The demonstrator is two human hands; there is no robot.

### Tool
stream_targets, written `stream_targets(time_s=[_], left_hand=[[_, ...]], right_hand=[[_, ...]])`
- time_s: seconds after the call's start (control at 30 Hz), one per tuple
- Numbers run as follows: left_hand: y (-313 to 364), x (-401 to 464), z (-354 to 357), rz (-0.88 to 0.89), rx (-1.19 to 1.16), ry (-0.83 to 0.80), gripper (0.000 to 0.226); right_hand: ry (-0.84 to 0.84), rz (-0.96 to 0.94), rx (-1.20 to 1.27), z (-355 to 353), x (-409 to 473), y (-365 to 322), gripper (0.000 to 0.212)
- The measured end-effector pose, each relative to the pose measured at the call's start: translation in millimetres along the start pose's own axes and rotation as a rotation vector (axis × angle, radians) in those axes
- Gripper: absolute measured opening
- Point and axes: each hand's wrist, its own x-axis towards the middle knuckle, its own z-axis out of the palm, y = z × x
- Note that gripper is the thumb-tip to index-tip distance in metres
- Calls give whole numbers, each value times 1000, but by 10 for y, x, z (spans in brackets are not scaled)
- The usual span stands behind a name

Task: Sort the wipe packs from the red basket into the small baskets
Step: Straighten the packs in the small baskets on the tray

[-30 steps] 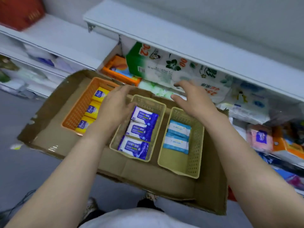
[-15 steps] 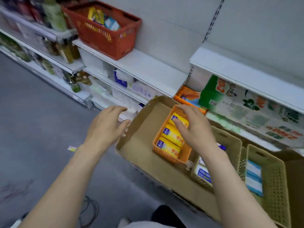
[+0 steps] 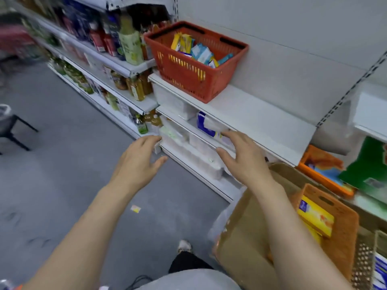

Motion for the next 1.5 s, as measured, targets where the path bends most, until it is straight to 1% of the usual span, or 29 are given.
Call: stream_targets(time_s=[0.07, 0.17, 0.4, 0.47, 0.6, 0.7, 0.83, 0.93, 1.03, 1.1, 1.2, 1.23, 1.3, 1.33, 1.37, 1.4, 1.43, 1.5], left_hand=[[-132, 381, -183, 10, 22, -22, 53], [-307, 983, -371, 39, 19, -13, 52], [-909, 2401, -374, 139, -67, 3, 50], [-1097, 2878, -337, 190, -95, 2, 48], [-1397, 3802, -357, 304, -124, -62, 48], [-1468, 4391, -466, 343, -179, -87, 48], [-1400, 5110, -448, 411, -190, -109, 45], [-1352, 5507, -283, 452, -226, -163, 43], [-1326, 5854, -89, 443, -222, -209, 43], [-1289, 6075, 16, 414, -208, -254, 46], [-1204, 6341, 137, 368, -165, -346, 53], [-1171, 6423, 174, 349, -160, -368, 55], [-1101, 6584, 241, 325, -174, -389, 54], [-1075, 6660, 270, 317, -193, -397, 54], [-1058, 6723, 291, 312, -218, -409, 54], [-1048, 6778, 311, 308, -245, -418, 53], [-1040, 6823, 331, 308, -269, -412, 53], [-1001, 6910, 374, 315, -307, -384, 53]], right_hand=[[6, 3, 19, 75, 388, -130, 45], [30, 25, 12, 153, 964, -287, 45], [46, 83, -83, 468, 2172, -557, 45], [77, 115, -106, 571, 2529, -622, 45], [179, 199, -120, 708, 3212, -790, 44], [211, 265, -122, 707, 3632, -892, 44], [252, 372, -121, 711, 4120, -774, 43], [195, 460, -115, 756, 4460, -564, 42], [118, 473, -88, 862, 4912, -278, 42], [-6, 487, -72, 953, 5264, -80, 47], [-276, 526, -55, 1156, 5676, 194, 58], [-351, 545, -52, 1228, 5784, 273, 59], [-463, 549, -156, 1335, 5935, 406, 44], [-476, 538, -206, 1347, 5974, 454, 39], [-446, 536, -214, 1342, 5994, 520, 38], [-381, 551, -167, 1319, 5995, 584, 37], [-285, 581, -47, 1280, 5984, 633, 35], [-51, 647, 335, 1149, 5958, 654, 28]])
